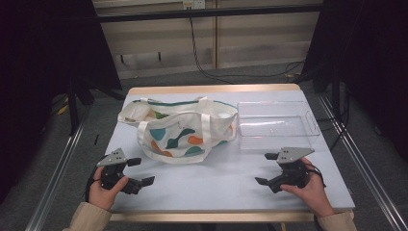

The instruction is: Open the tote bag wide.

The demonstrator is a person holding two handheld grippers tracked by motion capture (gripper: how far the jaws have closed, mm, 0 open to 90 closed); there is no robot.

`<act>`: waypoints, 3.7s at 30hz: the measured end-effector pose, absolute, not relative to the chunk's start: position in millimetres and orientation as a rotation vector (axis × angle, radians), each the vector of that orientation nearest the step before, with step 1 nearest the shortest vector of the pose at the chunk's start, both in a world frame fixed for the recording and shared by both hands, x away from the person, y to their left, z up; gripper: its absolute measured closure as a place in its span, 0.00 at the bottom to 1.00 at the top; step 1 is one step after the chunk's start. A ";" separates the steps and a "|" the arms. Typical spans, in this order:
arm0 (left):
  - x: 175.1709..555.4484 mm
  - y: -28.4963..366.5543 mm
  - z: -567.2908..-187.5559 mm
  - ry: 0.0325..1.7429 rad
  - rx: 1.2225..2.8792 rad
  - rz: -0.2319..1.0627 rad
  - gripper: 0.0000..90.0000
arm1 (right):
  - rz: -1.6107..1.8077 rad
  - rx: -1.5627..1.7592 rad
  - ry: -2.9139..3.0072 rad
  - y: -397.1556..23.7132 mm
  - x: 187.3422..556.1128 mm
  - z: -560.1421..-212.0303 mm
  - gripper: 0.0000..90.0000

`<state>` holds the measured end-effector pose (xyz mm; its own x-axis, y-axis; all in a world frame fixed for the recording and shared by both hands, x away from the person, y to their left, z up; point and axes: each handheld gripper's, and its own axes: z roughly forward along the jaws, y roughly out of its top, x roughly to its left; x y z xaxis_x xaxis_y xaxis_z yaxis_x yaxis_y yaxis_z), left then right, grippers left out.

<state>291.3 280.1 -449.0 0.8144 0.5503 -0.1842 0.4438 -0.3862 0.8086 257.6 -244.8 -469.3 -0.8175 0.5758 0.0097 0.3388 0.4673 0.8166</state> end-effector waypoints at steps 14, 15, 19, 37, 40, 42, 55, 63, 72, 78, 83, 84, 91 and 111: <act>301.9 280.4 -446.3 0.735 2.051 0.120 0.04 | 1.278 0.777 2.471 -236.2 258.6 -461.1 0.10; 302.6 280.1 -445.7 0.739 2.044 0.121 0.04 | 1.276 0.779 2.472 -236.0 259.0 -459.8 0.10; 306.5 282.4 -441.0 0.742 2.055 0.126 0.04 | 1.296 0.789 2.467 -236.0 262.6 -454.3 0.10; 311.9 279.5 -412.3 0.733 2.069 0.127 0.03 | 1.289 0.778 2.497 -226.6 278.5 -435.4 0.11; 312.3 279.1 -409.3 0.730 2.077 0.134 0.03 | 1.286 0.786 2.501 -226.6 281.3 -433.6 0.11; 313.1 279.3 -406.7 0.730 2.076 0.127 0.02 | 1.294 0.794 2.504 -225.9 285.3 -430.3 0.11; 318.3 277.4 -392.7 0.725 2.084 0.144 0.02 | 1.311 0.790 2.504 -221.7 300.0 -414.2 0.11; 319.6 277.5 -383.3 0.717 2.088 0.154 0.02 | 1.330 0.778 2.505 -219.0 309.7 -404.1 0.12; 324.3 278.8 -375.3 0.724 2.111 0.163 0.02 | 1.340 0.768 2.504 -214.7 316.3 -397.2 0.12; 330.2 278.5 -368.2 0.727 2.124 0.170 0.02 | 1.362 0.749 2.504 -211.4 318.8 -393.3 0.14; 333.9 279.3 -364.0 0.734 2.138 0.180 0.02 | 1.373 0.728 2.510 -205.9 320.4 -390.0 0.15; 333.9 279.3 -364.0 0.734 2.138 0.180 0.02 | 1.373 0.728 2.510 -205.9 320.4 -390.0 0.15; 337.3 282.6 -350.9 0.738 2.154 0.194 0.02 | 1.398 0.711 2.494 -203.9 324.3 -380.4 0.18; 361.5 274.1 -328.9 0.737 2.155 0.202 0.03 | 1.428 0.668 2.502 -192.9 335.8 -367.4 0.22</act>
<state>361.5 274.1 -328.9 0.8151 0.5696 -0.1053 0.4362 -0.4839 0.7587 335.8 -192.9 -367.4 -0.8818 0.4676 0.0611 0.2904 0.4363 0.8517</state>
